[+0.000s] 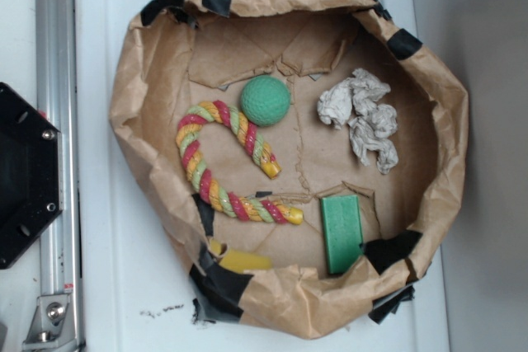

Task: Grab the green block.

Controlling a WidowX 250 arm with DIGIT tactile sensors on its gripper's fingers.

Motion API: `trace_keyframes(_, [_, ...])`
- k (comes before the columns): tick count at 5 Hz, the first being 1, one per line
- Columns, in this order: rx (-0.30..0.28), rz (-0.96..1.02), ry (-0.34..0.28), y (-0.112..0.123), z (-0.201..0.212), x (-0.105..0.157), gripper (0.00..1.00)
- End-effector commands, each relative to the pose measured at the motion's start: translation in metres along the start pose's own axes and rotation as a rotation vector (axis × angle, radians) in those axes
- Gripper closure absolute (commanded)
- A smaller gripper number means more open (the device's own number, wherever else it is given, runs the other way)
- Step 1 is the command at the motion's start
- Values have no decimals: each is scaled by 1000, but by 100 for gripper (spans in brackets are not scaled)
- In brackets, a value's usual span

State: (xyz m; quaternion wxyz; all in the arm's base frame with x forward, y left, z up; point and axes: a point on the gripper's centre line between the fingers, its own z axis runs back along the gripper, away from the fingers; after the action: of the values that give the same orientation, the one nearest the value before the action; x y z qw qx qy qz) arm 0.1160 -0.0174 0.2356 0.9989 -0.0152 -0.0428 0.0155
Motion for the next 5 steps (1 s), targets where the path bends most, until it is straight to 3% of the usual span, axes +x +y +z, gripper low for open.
trace_keyframes(1, [0,0,0,0,0,0,0])
trace_keyframes(2, [41,-23,-38,14,-29,37,0])
trace_keyframes(3, [29,-138,-117,13,-46,76,0])
trace_keyframes(4, [29,-239,-199,12,-50,93,0])
trace_keyframes(5, [73,-421,-255,11,-59,125,0])
